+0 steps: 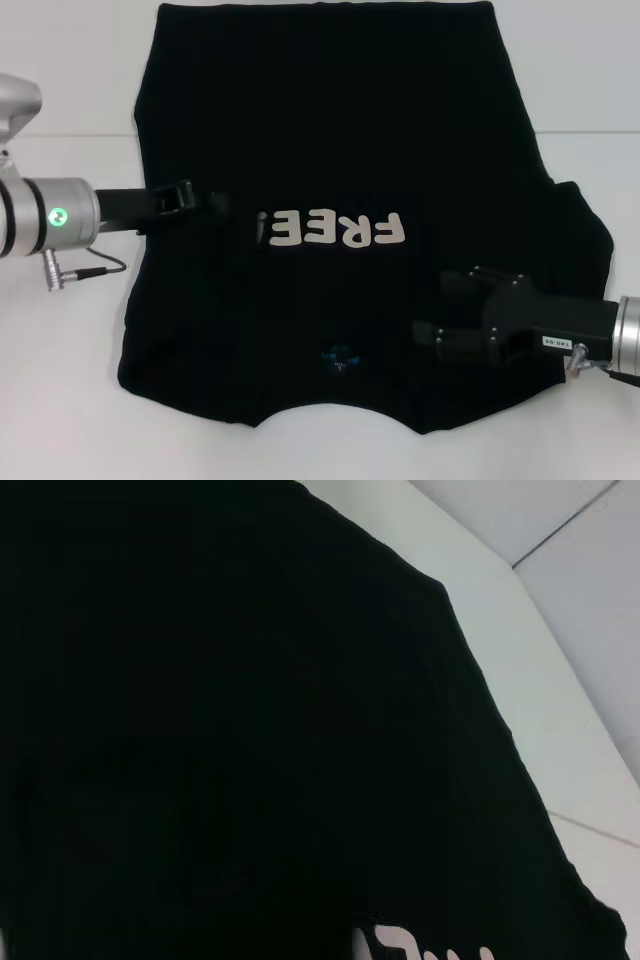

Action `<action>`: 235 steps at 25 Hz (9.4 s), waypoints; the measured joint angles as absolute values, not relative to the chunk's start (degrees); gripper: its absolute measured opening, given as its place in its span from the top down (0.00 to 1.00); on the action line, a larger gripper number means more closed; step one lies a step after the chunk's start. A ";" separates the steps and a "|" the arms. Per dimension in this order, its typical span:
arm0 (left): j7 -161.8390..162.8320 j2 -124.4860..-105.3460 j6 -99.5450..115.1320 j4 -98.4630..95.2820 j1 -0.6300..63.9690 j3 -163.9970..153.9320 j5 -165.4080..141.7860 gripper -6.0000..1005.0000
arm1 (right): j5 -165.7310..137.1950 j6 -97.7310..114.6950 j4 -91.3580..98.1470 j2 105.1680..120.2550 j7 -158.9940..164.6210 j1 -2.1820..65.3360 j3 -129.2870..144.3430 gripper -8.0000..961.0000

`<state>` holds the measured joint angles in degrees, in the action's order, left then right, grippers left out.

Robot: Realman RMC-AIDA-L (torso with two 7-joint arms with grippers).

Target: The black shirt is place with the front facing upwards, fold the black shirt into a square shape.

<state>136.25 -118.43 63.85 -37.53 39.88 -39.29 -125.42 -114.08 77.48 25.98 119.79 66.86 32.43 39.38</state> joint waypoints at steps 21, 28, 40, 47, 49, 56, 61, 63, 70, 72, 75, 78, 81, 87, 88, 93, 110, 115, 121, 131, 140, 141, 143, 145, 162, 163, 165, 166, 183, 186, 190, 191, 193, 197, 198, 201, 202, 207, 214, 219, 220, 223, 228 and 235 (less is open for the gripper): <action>77.24 -118.20 95.13 -35.62 24.32 -31.06 -109.58 0.22 | -121.31 79.67 37.28 107.13 130.54 31.14 33.90 0.05; 76.38 -118.14 95.18 -35.56 24.30 -31.48 -111.44 0.10 | -138.00 78.16 41.49 105.83 147.04 36.70 32.71 0.05; 75.90 -117.99 94.79 -35.67 24.57 -31.55 -112.68 0.09 | -145.90 69.58 33.06 106.57 149.90 42.10 34.87 0.05; 75.87 -117.95 94.79 -35.72 24.65 -31.55 -112.68 0.10 | -145.95 68.95 31.80 107.26 149.84 42.36 35.57 0.05; 75.89 -117.95 94.79 -35.70 24.72 -31.55 -112.68 0.10 | -145.96 68.46 30.85 107.50 149.66 42.69 35.60 0.05; 76.06 -117.94 94.81 -35.76 24.85 -31.55 -112.68 0.10 | -145.99 66.53 29.58 108.61 149.55 43.11 36.90 0.07; 76.08 -117.94 94.79 -35.70 25.03 -31.55 -112.68 0.10 | -145.99 66.04 29.53 109.25 149.49 43.38 37.09 0.12; 76.09 -117.94 94.77 -35.68 25.05 -31.55 -112.68 0.10 | -145.99 65.90 29.53 109.47 149.41 43.45 37.09 0.14; 76.19 -117.94 94.74 -35.68 24.97 -31.55 -112.67 0.10 | -146.00 64.79 29.66 109.67 148.94 43.64 37.58 0.21; 76.20 -117.94 94.74 -35.68 24.89 -31.55 -112.68 0.10 | -146.03 64.19 29.80 109.71 149.05 43.63 38.34 0.22; 76.20 -117.94 94.76 -35.72 24.79 -31.38 -112.67 0.10 | -146.06 63.24 29.68 109.74 149.28 43.57 39.25 0.29; 76.26 -117.94 94.93 -35.70 24.78 -31.13 -112.67 0.10 | -146.11 62.30 29.59 109.73 149.33 43.52 39.87 0.36; 76.37 -117.94 94.97 -35.70 24.78 -31.12 -112.67 0.09 | -146.64 61.93 29.59 109.72 149.34 43.54 40.17 0.43; 76.38 -117.94 94.93 -35.63 24.87 -31.16 -112.67 0.10 | -147.33 61.58 30.02 109.81 149.37 43.61 40.17 0.67; 76.38 -117.94 94.92 -35.61 24.94 -31.25 -112.67 0.10 | -147.33 61.56 30.08 109.80 149.38 43.62 40.17 0.72; 76.38 -117.86 94.75 -35.64 25.04 -31.37 -112.67 0.10 | -147.23 60.89 30.55 109.80 149.40 43.17 39.64 0.90; 76.82 -117.51 94.74 -35.61 25.31 -31.47 -112.67 0.10 | -146.77 64.44 42.53 110.39 149.44 38.68 33.34 0.95; 76.86 -117.50 94.71 -35.58 25.32 -31.46 -112.67 0.10 | -146.90 65.65 43.09 110.61 149.03 40.45 34.53 0.95; 76.89 -117.55 94.66 -35.50 25.31 -31.54 -112.67 0.10 | -147.06 65.81 42.43 112.21 149.23 44.38 41.04 0.95; 76.92 -117.88 94.66 -35.50 24.96 -31.55 -112.67 0.10 | -146.75 65.95 42.42 115.56 148.93 48.47 46.51 0.87; 99.02 -115.36 92.96 -36.17 25.60 -30.53 -113.14 0.10 | -124.35 74.03 41.07 114.67 128.57 39.79 39.92 0.63; 103.90 -114.20 92.79 -36.16 25.85 -30.64 -113.67 0.10 | -120.59 76.02 39.92 114.41 123.26 38.31 39.08 0.60; 110.68 -112.55 92.84 -36.29 26.14 -30.72 -114.89 0.10 | -113.88 80.75 37.10 114.10 110.47 35.13 37.67 0.55; 118.96 -110.81 92.93 -37.40 26.34 -30.78 -117.37 0.10 | -110.52 84.16 34.98 114.03 100.44 32.73 37.03 0.45; 138.04 -110.45 90.26 -39.99 31.83 -34.74 -139.22 0.10 | -112.44 87.57 29.09 114.81 86.98 27.92 37.53 0.02; 137.97 -110.73 89.70 -40.22 31.92 -35.97 -139.31 0.10 | -112.44 87.66 28.99 114.78 87.06 27.91 37.53 0.02; 137.97 -111.10 88.38 -40.54 32.05 -38.01 -139.36 0.10 | -112.42 87.80 28.91 114.78 87.15 27.90 37.55 0.02; 137.97 -111.18 87.92 -40.61 32.10 -38.55 -139.38 0.10 | -112.42 87.82 28.88 114.79 87.16 27.89 37.56 0.02; 137.76 -112.15 81.58 -41.22 32.33 -43.53 -139.45 0.10 | -113.66 88.51 28.18 115.05 87.24 27.84 37.61 0.02; 137.43 -112.26 80.99 -41.25 32.43 -43.66 -139.45 0.11 | -113.66 88.59 28.05 115.05 87.23 27.89 37.61 0.02; 137.23 -112.21 80.49 -41.42 32.56 -45.11 -139.47 0.12 | -113.65 88.79 27.94 115.04 87.22 27.86 37.61 0.02; 137.22 -112.23 80.40 -41.62 32.56 -45.61 -139.49 0.12 | -113.65 88.81 27.94 115.05 87.22 27.84 37.61 0.02; 137.21 -112.47 80.28 -42.39 32.42 -46.35 -139.73 0.13 | -113.64 88.82 27.94 115.05 87.21 27.83 37.61 0.02; 137.19 -113.49 79.99 -44.39 32.21 -46.71 -141.68 0.20 | -113.64 88.90 27.94 115.05 87.19 27.88 37.61 0.02; 137.19 -113.62 79.94 -44.59 32.21 -46.74 -142.01 0.23 | -113.64 88.95 27.94 115.05 87.19 27.89 37.61 0.02; 137.19 -114.25 80.17 -45.76 32.07 -47.13 -142.59 0.33 | -113.64 89.05 27.94 115.05 87.18 27.85 37.46 0.02; 137.19 -114.31 80.31 -45.96 32.02 -47.14 -142.62 0.37 | -113.64 89.06 27.94 115.05 87.18 27.85 37.41 0.02; 137.21 -114.55 81.44 -47.08 32.06 -46.73 -142.36 0.59 | -113.63 89.06 27.63 115.00 87.18 27.86 37.34 0.02; 137.29 -114.35 82.13 -47.14 32.33 -46.27 -142.09 0.82 | -113.64 89.39 27.42 114.84 87.18 27.87 37.18 0.02; 137.29 -114.26 82.92 -47.17 32.28 -43.53 -141.87 0.94 | -113.67 89.59 27.62 114.39 88.60 27.87 37.31 0.02; 137.20 -114.24 83.18 -47.17 32.28 -43.04 -141.71 0.94 | -113.69 89.59 27.90 114.08 89.56 27.87 37.38 0.02; 137.12 -113.99 84.06 -46.87 32.33 -42.28 -141.30 0.94 | -114.95 90.10 29.66 112.21 96.06 28.31 37.56 0.02; 137.23 -113.89 85.64 -46.50 32.84 -40.98 -141.17 0.94 | -123.30 91.60 36.01 107.35 116.17 30.60 37.58 0.02; 137.14 -113.83 87.22 -46.40 33.10 -37.20 -141.03 0.94 | -139.62 94.39 39.75 103.29 136.66 35.42 37.03 0.02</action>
